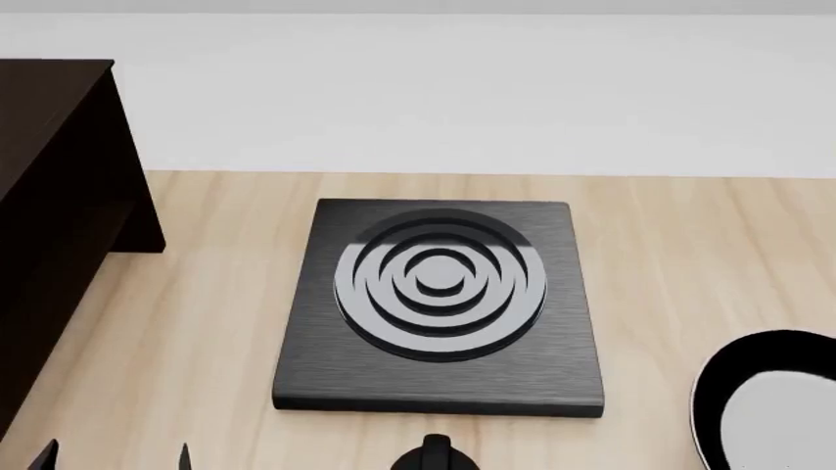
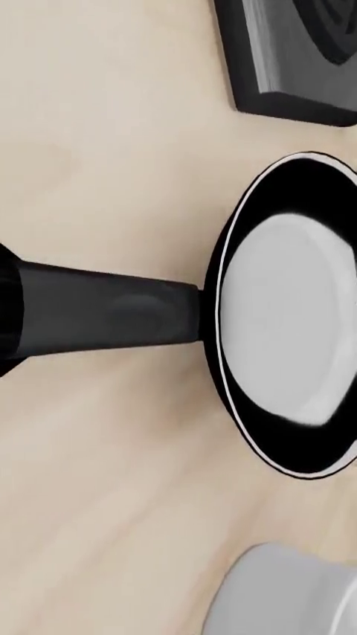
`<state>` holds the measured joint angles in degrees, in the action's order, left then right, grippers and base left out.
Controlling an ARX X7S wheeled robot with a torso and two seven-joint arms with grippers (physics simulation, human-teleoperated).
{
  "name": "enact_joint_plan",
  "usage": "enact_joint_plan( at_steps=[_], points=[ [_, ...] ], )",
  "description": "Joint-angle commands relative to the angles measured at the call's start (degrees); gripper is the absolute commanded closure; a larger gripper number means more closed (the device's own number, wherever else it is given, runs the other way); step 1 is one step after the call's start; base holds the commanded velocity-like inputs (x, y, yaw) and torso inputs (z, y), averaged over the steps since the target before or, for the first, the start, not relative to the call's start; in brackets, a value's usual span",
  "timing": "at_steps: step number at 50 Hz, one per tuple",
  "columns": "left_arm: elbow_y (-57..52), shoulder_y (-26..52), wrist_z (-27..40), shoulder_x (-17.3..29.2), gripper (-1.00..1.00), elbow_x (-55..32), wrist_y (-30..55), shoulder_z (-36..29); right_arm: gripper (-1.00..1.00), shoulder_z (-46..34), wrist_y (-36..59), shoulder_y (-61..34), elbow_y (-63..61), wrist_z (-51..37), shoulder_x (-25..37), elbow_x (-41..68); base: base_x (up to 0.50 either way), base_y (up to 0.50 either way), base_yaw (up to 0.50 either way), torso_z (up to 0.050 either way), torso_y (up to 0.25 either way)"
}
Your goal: Put the frying pan under the cabinet shelf.
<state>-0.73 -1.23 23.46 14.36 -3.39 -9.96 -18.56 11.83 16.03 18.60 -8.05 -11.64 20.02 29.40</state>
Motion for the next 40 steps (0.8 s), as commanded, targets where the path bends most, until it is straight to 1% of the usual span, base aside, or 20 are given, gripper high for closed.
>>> enact_joint_plan(
  at_steps=[1,22,34,40],
  points=[
    [-0.2,0.1,0.4,0.2,-1.0,0.2,0.2,-0.3,1.0,1.2,2.0,0.5,-10.5,-1.7,1.9,-1.5,0.0,0.0,0.0,0.0,0.0],
    [0.0,0.2,0.7,0.8,-1.0,1.1,-0.3,-1.4,1.0,3.8,4.0,1.7,-18.0,-4.8,3.5,-0.4,0.0,0.0,0.0,0.0,0.0],
    [-0.9,0.3,0.2,1.3,-1.0,1.1,0.8,-2.1,1.0,4.8,8.3,1.0,-24.2,-6.5,6.3,1.6,0.0,0.0,0.0,0.0,0.002],
    [-1.1,0.1,0.4,1.5,-1.0,1.5,0.1,-2.4,1.0,4.4,10.5,-0.5,-26.2,-7.2,7.6,2.5,0.0,0.0,0.0,0.0,0.002]
  ],
)
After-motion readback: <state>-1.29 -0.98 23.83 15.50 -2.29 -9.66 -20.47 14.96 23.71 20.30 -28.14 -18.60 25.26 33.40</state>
